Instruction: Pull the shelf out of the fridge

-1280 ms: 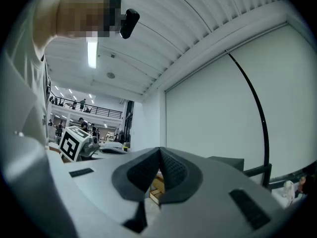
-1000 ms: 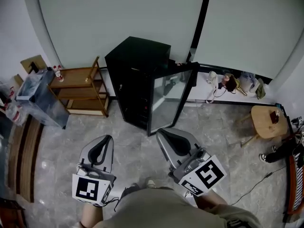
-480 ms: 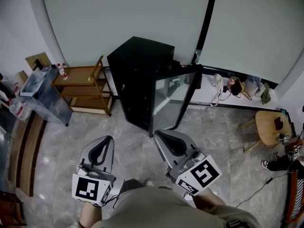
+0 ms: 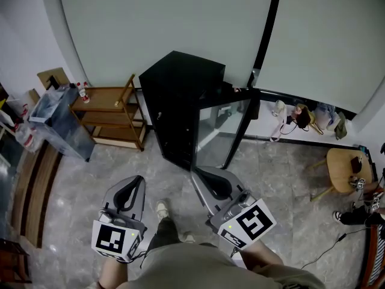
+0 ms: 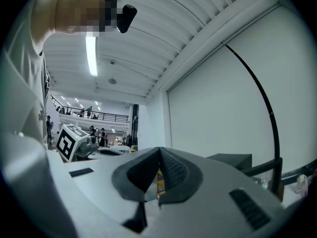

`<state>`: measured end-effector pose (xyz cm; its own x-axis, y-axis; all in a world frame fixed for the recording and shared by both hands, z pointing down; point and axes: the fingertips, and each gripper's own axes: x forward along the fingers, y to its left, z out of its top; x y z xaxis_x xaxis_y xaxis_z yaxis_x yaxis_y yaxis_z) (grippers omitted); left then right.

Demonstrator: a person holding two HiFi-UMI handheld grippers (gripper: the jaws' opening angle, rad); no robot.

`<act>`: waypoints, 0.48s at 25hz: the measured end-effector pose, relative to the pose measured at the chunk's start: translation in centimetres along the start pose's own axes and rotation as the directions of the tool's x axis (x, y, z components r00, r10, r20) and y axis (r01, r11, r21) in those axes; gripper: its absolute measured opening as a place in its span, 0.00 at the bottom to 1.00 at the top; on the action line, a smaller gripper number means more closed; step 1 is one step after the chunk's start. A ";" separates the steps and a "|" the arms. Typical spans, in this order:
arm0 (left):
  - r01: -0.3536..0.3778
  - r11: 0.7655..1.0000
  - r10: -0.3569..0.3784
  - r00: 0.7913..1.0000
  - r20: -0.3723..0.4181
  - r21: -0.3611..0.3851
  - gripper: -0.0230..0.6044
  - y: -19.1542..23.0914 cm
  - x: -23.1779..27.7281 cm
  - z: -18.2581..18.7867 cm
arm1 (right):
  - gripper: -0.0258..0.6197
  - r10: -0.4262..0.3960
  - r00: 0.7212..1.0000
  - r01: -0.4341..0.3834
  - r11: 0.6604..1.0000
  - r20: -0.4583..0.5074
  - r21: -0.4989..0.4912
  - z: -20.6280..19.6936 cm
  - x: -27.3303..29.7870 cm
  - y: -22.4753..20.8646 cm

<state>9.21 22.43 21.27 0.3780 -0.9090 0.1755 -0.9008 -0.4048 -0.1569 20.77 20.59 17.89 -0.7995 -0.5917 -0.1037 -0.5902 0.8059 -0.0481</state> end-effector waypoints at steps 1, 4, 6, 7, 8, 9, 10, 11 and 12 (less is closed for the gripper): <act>0.008 1.000 -0.008 1.000 0.009 -0.001 0.05 -0.1 0.3 0.3 | 0.04 -0.006 1.000 0.006 1.000 0.001 -0.012 0.2 0.2 -0.3; 0.016 0.999 -0.017 0.999 0.031 0.042 0.05 0.2 1.0 1.4 | 0.04 -0.024 1.000 0.024 0.999 0.008 -0.045 0.8 1.0 -1.1; 0.022 0.998 -0.024 0.999 0.033 0.053 0.05 0.5 1.4 1.5 | 0.04 -0.029 0.999 0.030 0.998 0.012 -0.052 1.0 1.6 -1.5; 0.027 0.998 -0.028 0.999 0.035 0.049 0.05 0.7 1.6 1.3 | 0.04 -0.031 0.999 0.032 0.998 0.013 -0.052 1.0 1.8 -1.7; 0.030 0.999 -0.032 0.999 0.038 0.041 0.05 1.0 1.9 1.1 | 0.04 -0.034 0.999 0.034 0.998 0.012 -0.050 0.8 2.1 -1.8; 0.033 0.999 -0.034 0.998 0.043 0.029 0.05 1.3 2.1 1.0 | 0.04 -0.037 0.999 0.037 0.998 0.010 -0.048 0.7 2.4 -1.9; 0.036 0.999 -0.037 0.998 0.047 0.018 0.05 1.6 2.4 0.8 | 0.04 -0.041 0.999 0.041 0.998 0.006 -0.046 0.5 2.7 -1.9; 0.041 0.999 -0.042 0.998 0.049 0.011 0.05 2.0 2.7 0.7 | 0.04 -0.044 0.999 0.044 0.998 -0.001 -0.043 0.2 3.1 -2.0; 0.048 0.999 -0.048 0.998 0.049 0.007 0.05 2.3 3.1 0.6 | 0.04 -0.047 0.999 0.046 0.998 -0.009 -0.040 -0.1 3.5 -2.1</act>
<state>8.41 18.66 20.88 0.4308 -0.8923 0.1349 -0.8803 -0.4484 -0.1551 19.23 16.81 17.73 -0.7719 -0.6290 -0.0926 -0.6307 0.7759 -0.0126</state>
